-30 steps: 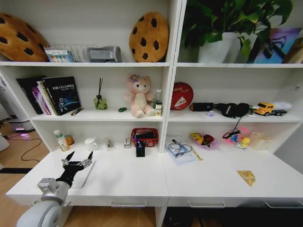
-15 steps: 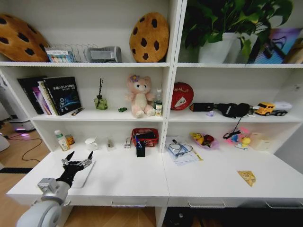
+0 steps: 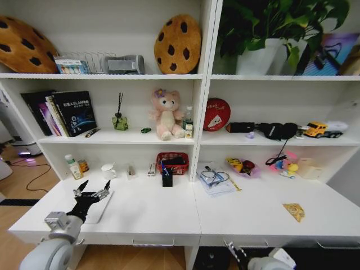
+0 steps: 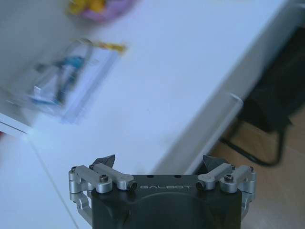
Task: Organize the objects on the table.
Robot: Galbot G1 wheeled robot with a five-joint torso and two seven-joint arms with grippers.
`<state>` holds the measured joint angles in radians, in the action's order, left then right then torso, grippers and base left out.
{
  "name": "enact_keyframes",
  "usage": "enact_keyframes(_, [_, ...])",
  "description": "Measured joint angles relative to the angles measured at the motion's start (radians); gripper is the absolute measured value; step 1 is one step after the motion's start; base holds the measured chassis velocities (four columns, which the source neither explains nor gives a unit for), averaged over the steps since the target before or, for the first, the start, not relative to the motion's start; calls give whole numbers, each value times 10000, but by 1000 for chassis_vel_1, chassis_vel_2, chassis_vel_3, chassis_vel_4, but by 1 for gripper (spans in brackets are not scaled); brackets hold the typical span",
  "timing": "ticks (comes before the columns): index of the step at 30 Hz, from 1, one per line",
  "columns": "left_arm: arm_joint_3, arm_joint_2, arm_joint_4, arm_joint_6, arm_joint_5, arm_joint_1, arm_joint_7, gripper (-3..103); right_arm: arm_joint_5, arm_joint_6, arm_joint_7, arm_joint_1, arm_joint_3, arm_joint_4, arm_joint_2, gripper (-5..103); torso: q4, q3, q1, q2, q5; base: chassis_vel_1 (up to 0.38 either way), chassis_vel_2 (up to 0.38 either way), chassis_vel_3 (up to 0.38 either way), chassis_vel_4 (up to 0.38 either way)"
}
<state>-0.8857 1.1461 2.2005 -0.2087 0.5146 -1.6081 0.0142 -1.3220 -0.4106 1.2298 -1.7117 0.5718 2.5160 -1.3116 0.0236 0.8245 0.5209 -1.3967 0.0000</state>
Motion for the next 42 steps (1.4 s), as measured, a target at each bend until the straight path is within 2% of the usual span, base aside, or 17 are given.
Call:
enact_keyframes(1, [0,0,0,0,0,0,0,100,0,0,0,0,0,0,0,100,0,0,0,0,0,0,0,0,0])
enact_keyframes(2, [0,0,1,0,0,0,0,100,417,-139,-988,285,282,-20,140,100,1,-1,0,0,1,0,0,0,0])
enact_keyframes(3, [0,0,0,0,0,0,3,100,829,-160,-1597,663,452,-30,335,100,-3,0,-1,0,1,0,0,0,0])
enact_keyframes(4, [0,0,0,0,0,1,1,100,1447,-141,-2061,1064,575,-41,617,100,-7,-1,0,0,3,0,0,0,0])
enact_keyframes(5, [0,0,0,0,0,1,1,100,1447,-141,-2061,1064,575,-41,617,100,-7,-1,0,0,3,0,0,0,0])
enact_keyframes(7, [0,0,0,0,0,-1,-6,100,3757,322,-3575,1731,1074,-560,1668,100,-12,0,-1,0,-5,0,0,0,0])
enact_keyframes(8, [0,0,0,0,0,-1,-6,100,3757,322,-3575,1731,1074,-560,1668,100,-12,0,-1,0,-5,0,0,0,0])
enact_keyframes(9, [-1,0,1,0,0,0,-5,100,5244,716,-4944,1902,1673,-1334,2298,100,-5,0,0,0,3,0,0,0,0])
enact_keyframes(10, [-1,0,1,0,0,0,-5,100,5244,716,-4944,1902,1673,-1334,2298,100,-5,0,0,0,3,0,0,0,0])
enact_keyframes(11, [0,-1,0,0,0,0,0,100,6132,929,-5802,2124,2129,-2095,2769,100,-3,1,0,0,3,0,0,0,0])
enact_keyframes(12, [0,0,0,0,0,1,0,100,6496,1011,-6123,2382,2379,-2729,3089,100,-3,1,0,0,0,0,0,0,0])
enact_keyframes(17, [-1,0,0,0,0,0,-1,100,6924,829,-6363,2843,2864,-4345,3596,100,-8,1,1,0,3,0,0,0,0])
enact_keyframes(20, [-1,0,0,0,0,1,0,100,6528,247,-6354,2697,3208,-5265,3775,100,-5,0,0,1,3,0,0,0,0])
enact_keyframes(23, [0,0,0,0,0,0,0,100,6205,25,-6279,2586,3334,-5730,3799,100,-3,-1,-2,0,1,0,0,0,0])
enact_keyframes(28, [-1,0,0,0,0,0,0,100,5572,-34,-6182,2709,3384,-6823,3799,100,-5,0,-2,0,1,0,0,0,0])
enact_keyframes(39, [-1,0,0,0,0,0,1,100,5064,-30,-6522,3224,3233,-8469,4039,103,-6,-1,-1,0,-1,0,0,0,0])
enact_keyframes(42, [-1,0,0,0,0,0,1,100,5063,-48,-6549,3325,3113,-8749,3980,96,-6,-1,-1,0,0,0,0,0,0])
